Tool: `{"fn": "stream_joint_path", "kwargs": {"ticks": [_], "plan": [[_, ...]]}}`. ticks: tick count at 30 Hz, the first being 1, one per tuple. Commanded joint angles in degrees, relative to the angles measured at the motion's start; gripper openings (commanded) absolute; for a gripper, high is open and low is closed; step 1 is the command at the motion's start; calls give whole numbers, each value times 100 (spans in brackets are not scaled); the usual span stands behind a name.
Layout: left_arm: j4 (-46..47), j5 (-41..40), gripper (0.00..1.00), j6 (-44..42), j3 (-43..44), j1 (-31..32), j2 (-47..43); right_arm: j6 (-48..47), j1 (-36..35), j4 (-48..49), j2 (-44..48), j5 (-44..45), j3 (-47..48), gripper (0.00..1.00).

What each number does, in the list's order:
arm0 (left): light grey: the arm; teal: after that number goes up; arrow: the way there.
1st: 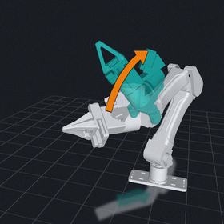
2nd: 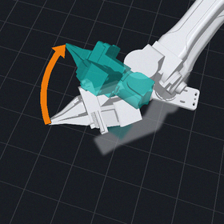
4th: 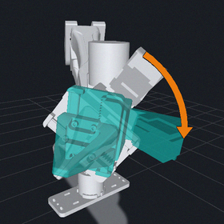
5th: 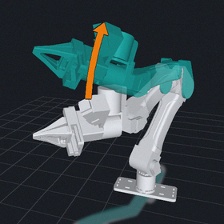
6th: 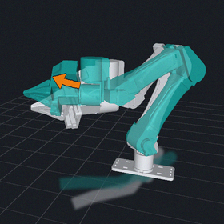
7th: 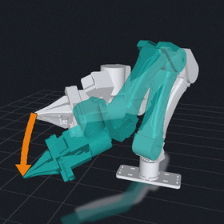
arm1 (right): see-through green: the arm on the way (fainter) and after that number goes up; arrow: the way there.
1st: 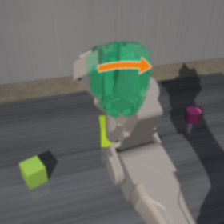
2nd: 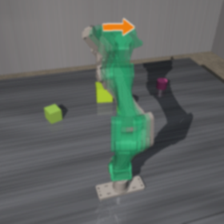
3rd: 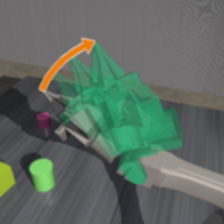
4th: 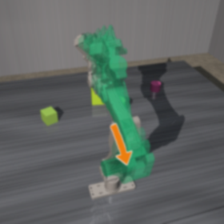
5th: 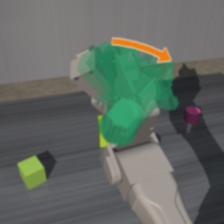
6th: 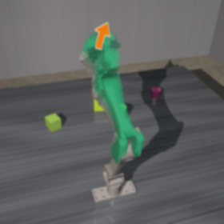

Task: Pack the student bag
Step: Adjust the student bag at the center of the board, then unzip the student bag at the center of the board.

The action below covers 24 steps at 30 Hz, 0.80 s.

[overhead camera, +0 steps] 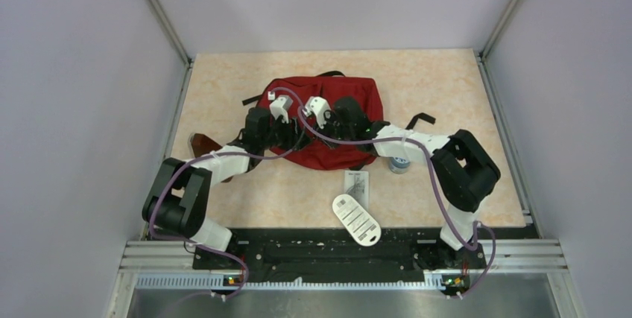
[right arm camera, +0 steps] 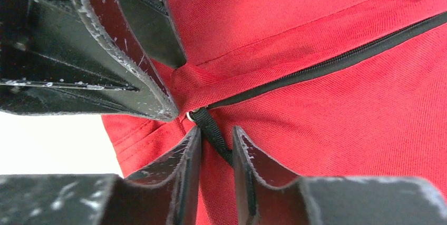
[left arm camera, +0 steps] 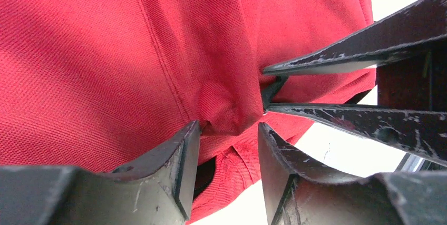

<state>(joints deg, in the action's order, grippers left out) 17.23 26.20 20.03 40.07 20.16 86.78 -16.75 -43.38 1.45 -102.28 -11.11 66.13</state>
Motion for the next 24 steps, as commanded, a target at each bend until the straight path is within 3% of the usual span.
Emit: {"fn": "stream_joint_path", "kwargs": {"ticks": [1, 4, 5, 8, 17, 24], "plan": [[440, -33, 48, -106, -110, 88, -117, -54, -57, 368, -112, 482, 259, 18], [439, -155, 48, -160, -178, 106, -178, -1, -56, 520, -40, 680, 190, 1], [428, -167, 48, -177, -177, 117, -187, 23, -57, 567, 7, 719, 158, 0], [381, -257, 49, -298, -156, 215, -220, 110, -58, 653, 209, 797, 94, 0], [410, -1076, 67, -582, 84, 716, -256, 172, -61, 324, 510, 1093, 251, 0], [489, -1347, 62, -545, 207, 730, -25, 146, -64, 229, 397, 1027, 319, 14]]}}
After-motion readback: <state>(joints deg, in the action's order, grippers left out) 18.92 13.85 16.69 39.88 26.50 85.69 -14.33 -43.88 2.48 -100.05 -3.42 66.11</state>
